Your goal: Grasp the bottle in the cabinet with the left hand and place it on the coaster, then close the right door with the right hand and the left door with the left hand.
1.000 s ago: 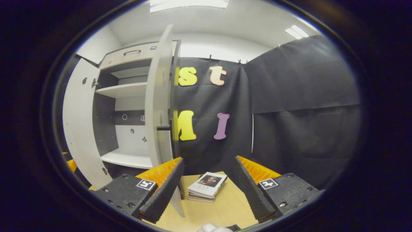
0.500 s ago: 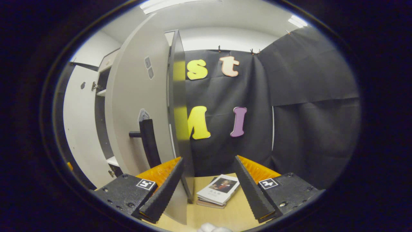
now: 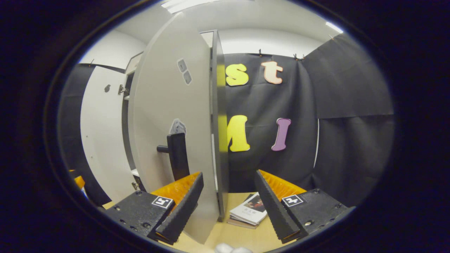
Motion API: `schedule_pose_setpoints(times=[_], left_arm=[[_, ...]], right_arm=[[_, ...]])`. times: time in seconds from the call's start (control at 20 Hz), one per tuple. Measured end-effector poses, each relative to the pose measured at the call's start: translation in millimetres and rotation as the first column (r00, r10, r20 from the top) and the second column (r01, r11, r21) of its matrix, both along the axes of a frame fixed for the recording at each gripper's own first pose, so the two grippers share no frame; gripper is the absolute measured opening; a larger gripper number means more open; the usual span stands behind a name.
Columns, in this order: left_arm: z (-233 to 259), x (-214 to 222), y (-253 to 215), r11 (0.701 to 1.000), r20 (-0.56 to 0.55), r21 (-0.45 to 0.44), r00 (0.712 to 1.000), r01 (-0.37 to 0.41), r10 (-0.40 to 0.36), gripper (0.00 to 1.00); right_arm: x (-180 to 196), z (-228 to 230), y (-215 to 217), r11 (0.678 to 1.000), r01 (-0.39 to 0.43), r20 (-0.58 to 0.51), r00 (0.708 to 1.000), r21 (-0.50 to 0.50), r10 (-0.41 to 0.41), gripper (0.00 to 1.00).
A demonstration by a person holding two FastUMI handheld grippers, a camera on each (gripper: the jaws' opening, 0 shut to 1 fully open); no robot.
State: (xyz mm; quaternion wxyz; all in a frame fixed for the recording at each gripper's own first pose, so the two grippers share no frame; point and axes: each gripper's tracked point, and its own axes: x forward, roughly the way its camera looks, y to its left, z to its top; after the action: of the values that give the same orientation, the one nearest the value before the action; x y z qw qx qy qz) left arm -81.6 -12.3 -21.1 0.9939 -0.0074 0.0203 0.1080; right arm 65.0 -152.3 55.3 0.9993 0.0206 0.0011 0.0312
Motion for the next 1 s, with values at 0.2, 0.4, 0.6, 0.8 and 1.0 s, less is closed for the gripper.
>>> schedule_pose_setpoints(times=[0.2, 0.4, 0.6, 0.8, 1.0], left_arm=[[-1.2, -7.2, 14.1, 1.0, -0.003, 0.009, 1.0, -0.018, 0.019, 0.96], [-1.7, -10.4, 26.0, 0.999, -0.004, 0.019, 1.0, -0.027, 0.027, 0.96], [-4.6, -13.1, 31.0, 1.0, -0.004, 0.011, 1.0, -0.016, 0.016, 0.96], [-5.3, -10.3, 37.2, 1.0, -0.001, 0.003, 1.0, -0.005, 0.005, 0.96], [-9.8, -3.0, 41.2, 1.0, -0.007, -0.003, 1.0, 0.01, -0.01, 0.96]], right_arm=[[6.9, -0.6, 40.7, 0.999, -0.029, 0.004, 1.0, -0.017, 0.029, 0.98], [13.1, -1.3, 67.6, 0.997, -0.059, 0.009, 0.998, -0.041, 0.06, 0.98], [7.7, -13.3, 110.0, 0.983, -0.183, -0.032, 0.983, -0.012, 0.182, 0.98], [-1.2, -21.2, 122.3, 0.98, -0.2, -0.057, 0.978, -0.005, 0.199, 0.94], [-6.1, -24.0, 123.1, 0.983, -0.181, -0.06, 0.982, -0.027, 0.179, 0.98]])
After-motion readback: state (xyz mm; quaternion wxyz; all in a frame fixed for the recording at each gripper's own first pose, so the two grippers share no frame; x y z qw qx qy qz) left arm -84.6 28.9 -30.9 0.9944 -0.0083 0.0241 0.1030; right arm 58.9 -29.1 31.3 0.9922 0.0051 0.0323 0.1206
